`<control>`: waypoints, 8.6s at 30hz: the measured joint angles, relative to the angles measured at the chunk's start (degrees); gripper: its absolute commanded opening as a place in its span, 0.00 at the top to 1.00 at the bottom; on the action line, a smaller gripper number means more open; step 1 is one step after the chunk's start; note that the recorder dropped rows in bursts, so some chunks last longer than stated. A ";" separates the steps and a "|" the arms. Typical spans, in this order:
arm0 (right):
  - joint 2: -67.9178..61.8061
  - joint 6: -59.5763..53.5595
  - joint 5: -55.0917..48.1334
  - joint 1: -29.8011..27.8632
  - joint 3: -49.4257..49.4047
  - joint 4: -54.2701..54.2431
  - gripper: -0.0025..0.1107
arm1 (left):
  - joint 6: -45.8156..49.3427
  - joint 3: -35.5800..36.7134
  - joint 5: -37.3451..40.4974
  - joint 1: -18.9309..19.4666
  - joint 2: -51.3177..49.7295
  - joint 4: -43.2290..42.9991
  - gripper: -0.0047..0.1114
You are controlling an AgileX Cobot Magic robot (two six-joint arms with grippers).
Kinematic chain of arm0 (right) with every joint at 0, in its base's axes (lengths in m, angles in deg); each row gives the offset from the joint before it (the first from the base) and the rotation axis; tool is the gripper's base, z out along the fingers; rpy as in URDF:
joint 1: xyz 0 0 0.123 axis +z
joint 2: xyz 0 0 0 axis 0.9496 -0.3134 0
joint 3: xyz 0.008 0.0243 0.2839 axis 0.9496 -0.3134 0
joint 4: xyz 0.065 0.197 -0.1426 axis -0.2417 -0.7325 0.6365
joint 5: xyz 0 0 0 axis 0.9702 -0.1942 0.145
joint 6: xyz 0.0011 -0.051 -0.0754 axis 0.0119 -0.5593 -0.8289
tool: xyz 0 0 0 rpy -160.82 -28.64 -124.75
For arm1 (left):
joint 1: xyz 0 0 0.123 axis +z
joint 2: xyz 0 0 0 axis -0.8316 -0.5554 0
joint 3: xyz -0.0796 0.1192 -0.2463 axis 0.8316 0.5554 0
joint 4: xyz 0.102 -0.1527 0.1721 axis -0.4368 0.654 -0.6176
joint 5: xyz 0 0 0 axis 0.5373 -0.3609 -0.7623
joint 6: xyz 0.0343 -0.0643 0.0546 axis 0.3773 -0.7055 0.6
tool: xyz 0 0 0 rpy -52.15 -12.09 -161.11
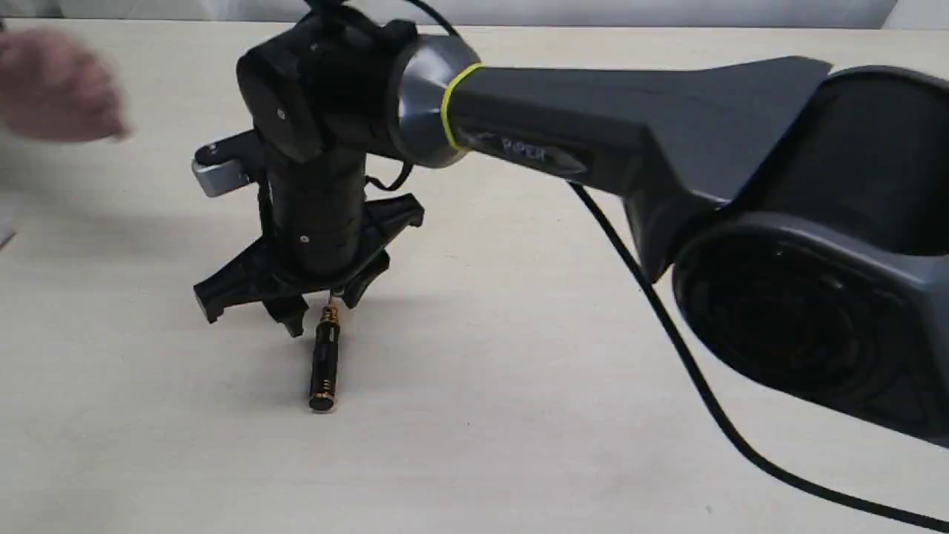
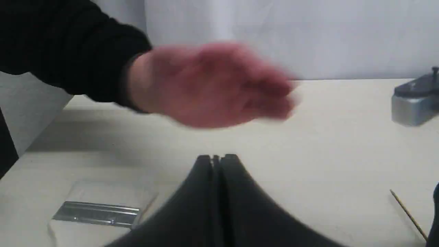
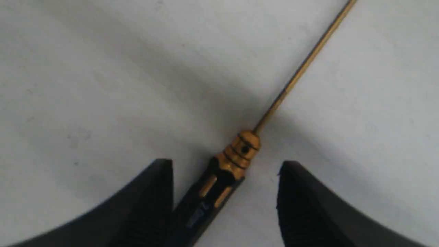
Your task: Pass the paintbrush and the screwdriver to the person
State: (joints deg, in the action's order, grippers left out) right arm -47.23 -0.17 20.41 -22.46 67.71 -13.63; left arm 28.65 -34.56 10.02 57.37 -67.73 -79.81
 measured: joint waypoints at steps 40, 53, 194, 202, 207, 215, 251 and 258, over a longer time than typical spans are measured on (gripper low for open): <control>6.92 -1.38 5.10 1.55 16.93 9.24 0.94 | 0.00 0.00 0.00 0.00 0.00 0.00 0.96; -3.55 -5.12 9.75 1.55 17.74 9.68 0.51 | 0.00 0.00 0.00 0.00 0.00 0.00 0.96; 134.29 -14.02 53.44 -58.22 -110.33 9.65 0.94 | 0.00 0.00 0.00 0.00 0.00 0.00 0.96; 134.29 -13.77 50.86 -58.22 -110.33 9.65 0.94 | 0.00 0.00 0.00 0.00 0.00 0.00 0.96; 134.29 -14.98 49.47 -58.22 -110.33 9.26 0.94 | 0.00 0.00 0.00 0.00 0.00 0.00 0.96; 134.29 -15.85 45.91 -58.22 -110.33 9.26 0.94 | 0.00 0.00 0.00 0.00 0.00 0.00 0.96; 134.29 -14.77 42.50 -53.59 -110.33 8.40 0.94 | 0.00 0.00 0.00 0.00 0.00 0.00 0.96; 134.29 -14.77 42.50 -53.36 -110.33 8.40 0.94 | 0.00 0.00 0.00 0.00 0.00 0.00 0.96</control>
State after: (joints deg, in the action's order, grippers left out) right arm 87.06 -14.94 62.91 -75.82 -42.62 -5.22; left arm 28.65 -34.56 10.02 57.37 -67.73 -79.81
